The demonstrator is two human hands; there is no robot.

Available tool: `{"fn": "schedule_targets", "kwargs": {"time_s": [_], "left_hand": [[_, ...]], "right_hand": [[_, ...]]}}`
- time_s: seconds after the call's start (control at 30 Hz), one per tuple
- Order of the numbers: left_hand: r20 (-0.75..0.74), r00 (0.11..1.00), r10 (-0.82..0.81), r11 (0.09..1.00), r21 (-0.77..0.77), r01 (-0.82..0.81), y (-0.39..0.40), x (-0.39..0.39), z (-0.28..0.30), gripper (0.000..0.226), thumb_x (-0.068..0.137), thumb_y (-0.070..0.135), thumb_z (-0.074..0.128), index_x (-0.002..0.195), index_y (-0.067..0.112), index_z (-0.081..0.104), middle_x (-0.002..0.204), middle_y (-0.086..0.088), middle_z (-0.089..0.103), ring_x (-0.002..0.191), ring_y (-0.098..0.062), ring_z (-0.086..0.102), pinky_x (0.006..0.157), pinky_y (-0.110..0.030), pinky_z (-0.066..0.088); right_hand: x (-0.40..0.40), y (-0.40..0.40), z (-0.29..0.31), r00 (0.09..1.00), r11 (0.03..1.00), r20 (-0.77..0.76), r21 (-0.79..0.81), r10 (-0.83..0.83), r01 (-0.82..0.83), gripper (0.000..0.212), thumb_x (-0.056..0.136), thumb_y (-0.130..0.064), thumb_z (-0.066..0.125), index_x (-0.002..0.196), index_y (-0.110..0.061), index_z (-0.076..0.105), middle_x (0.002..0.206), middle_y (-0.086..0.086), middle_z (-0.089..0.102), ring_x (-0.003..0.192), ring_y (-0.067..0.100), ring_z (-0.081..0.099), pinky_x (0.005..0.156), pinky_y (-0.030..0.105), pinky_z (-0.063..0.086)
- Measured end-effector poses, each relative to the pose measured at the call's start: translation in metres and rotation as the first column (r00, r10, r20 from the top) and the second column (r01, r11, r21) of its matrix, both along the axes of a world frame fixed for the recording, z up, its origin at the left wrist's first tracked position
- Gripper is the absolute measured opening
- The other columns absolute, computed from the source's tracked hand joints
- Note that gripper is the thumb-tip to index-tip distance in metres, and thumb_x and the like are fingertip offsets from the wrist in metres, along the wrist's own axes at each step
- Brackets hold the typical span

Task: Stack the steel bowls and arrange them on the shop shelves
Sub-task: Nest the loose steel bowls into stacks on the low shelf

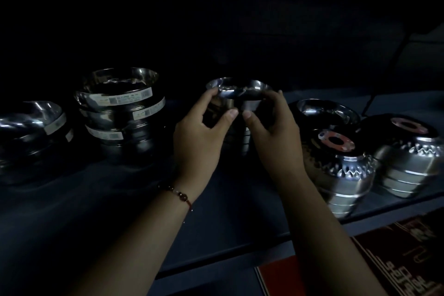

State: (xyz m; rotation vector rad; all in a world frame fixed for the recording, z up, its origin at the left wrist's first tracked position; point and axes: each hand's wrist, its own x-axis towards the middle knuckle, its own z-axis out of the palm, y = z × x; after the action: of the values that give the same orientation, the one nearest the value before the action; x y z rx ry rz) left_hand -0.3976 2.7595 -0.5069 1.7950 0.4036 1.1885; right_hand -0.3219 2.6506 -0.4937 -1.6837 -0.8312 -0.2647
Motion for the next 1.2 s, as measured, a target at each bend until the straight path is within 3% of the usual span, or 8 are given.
{"fn": "schedule_targets", "kwargs": {"time_s": [0.1, 0.23, 0.4, 0.5, 0.67, 0.83, 1.07, 1.2], "left_hand": [[-0.041, 0.999, 0.008, 0.999, 0.041, -0.007, -0.001, -0.002, -0.003, 0.040, 0.090, 0.037, 0.069, 0.129, 0.038, 0.060, 0.106, 0.022, 0.069, 0.101, 0.007, 0.065, 0.084, -0.020, 0.056], [-0.048, 0.999, 0.011, 0.999, 0.050, -0.009, -0.002, -0.005, -0.005, 0.041, 0.092, 0.037, 0.068, 0.132, 0.036, 0.058, 0.114, 0.018, 0.068, 0.106, 0.002, 0.065, 0.088, -0.026, 0.056], [-0.092, 0.995, 0.034, 0.989, 0.145, -0.021, -0.002, -0.013, -0.006, 0.050, 0.093, 0.040, 0.064, 0.141, 0.036, 0.052, 0.133, 0.016, 0.060, 0.119, -0.001, 0.059, 0.095, -0.023, 0.053], [-0.197, 0.971, 0.134, 0.950, 0.306, -0.069, -0.001, -0.022, -0.007, 0.053, 0.095, 0.045, 0.059, 0.146, 0.034, 0.047, 0.150, 0.011, 0.044, 0.131, -0.001, 0.044, 0.092, -0.004, 0.032], [-0.221, 0.943, 0.249, 0.763, 0.645, -0.050, -0.009, -0.039, -0.010, 0.051, 0.095, 0.045, 0.053, 0.141, 0.021, 0.055, 0.154, -0.006, 0.043, 0.138, -0.026, 0.041, 0.105, -0.033, 0.032], [-0.288, 0.948, 0.136, 0.712, 0.693, 0.109, -0.041, -0.042, -0.013, 0.056, 0.094, 0.049, 0.046, 0.141, 0.020, 0.054, 0.153, -0.010, 0.043, 0.141, -0.030, 0.039, 0.110, -0.045, 0.035], [-0.511, 0.857, 0.058, 0.693, 0.639, 0.334, -0.088, -0.029, -0.016, 0.069, 0.093, 0.063, 0.037, 0.155, 0.032, 0.029, 0.164, -0.007, 0.021, 0.148, -0.029, 0.025, 0.117, -0.041, 0.016], [-0.559, 0.828, 0.029, 0.700, 0.603, 0.383, -0.105, -0.018, -0.017, 0.074, 0.094, 0.064, 0.043, 0.157, 0.037, 0.016, 0.166, -0.005, 0.011, 0.151, -0.026, 0.016, 0.120, -0.042, 0.016]], "right_hand": [[-0.001, -0.001, -0.007, 0.999, 0.999, 0.001, 0.001, 0.041, -0.041, 0.041, 0.091, -0.021, 0.065, 0.129, -0.024, 0.051, 0.136, -0.005, 0.052, 0.125, 0.004, 0.051, 0.102, 0.019, 0.044], [-0.004, 0.000, -0.013, 0.999, 0.999, -0.019, -0.034, 0.028, -0.029, 0.053, 0.090, -0.025, 0.066, 0.138, -0.029, 0.044, 0.153, -0.001, 0.038, 0.144, 0.019, 0.033, 0.112, 0.037, 0.039], [-0.010, -0.011, -0.009, 0.998, 0.977, -0.007, -0.206, 0.060, -0.060, 0.078, 0.092, -0.024, 0.064, 0.155, -0.033, 0.017, 0.165, -0.002, 0.013, 0.146, -0.003, -0.003, 0.095, -0.002, 0.018], [-0.017, -0.023, -0.003, 0.996, 0.922, 0.086, -0.386, 0.034, 0.002, 0.085, 0.094, -0.031, 0.061, 0.157, -0.031, 0.003, 0.166, 0.001, 0.008, 0.149, 0.005, -0.002, 0.111, 0.020, 0.024], [-0.037, -0.060, 0.015, 0.962, 0.813, 0.271, -0.569, 0.043, 0.124, 0.071, 0.096, -0.036, 0.057, 0.155, -0.030, 0.020, 0.164, -0.001, 0.012, 0.152, 0.018, 0.005, 0.112, 0.024, 0.013], [-0.033, -0.115, 0.011, 0.944, 0.714, 0.331, -0.663, 0.011, 0.224, 0.062, 0.093, -0.045, 0.049, 0.150, -0.023, 0.038, 0.162, 0.001, 0.023, 0.152, 0.023, 0.007, 0.123, 0.040, 0.017], [-0.027, -0.175, -0.002, 0.962, 0.760, 0.142, -0.591, -0.233, 0.271, 0.075, 0.092, -0.039, 0.060, 0.154, -0.034, 0.020, 0.162, -0.003, 0.022, 0.149, 0.018, 0.020, 0.117, 0.038, 0.028], [-0.023, -0.194, -0.014, 0.962, 0.839, -0.093, -0.516, -0.256, 0.173, 0.090, 0.079, -0.062, 0.058, 0.154, -0.039, 0.015, 0.159, -0.001, 0.030, 0.138, 0.023, 0.043, 0.112, 0.040, 0.037]]}}
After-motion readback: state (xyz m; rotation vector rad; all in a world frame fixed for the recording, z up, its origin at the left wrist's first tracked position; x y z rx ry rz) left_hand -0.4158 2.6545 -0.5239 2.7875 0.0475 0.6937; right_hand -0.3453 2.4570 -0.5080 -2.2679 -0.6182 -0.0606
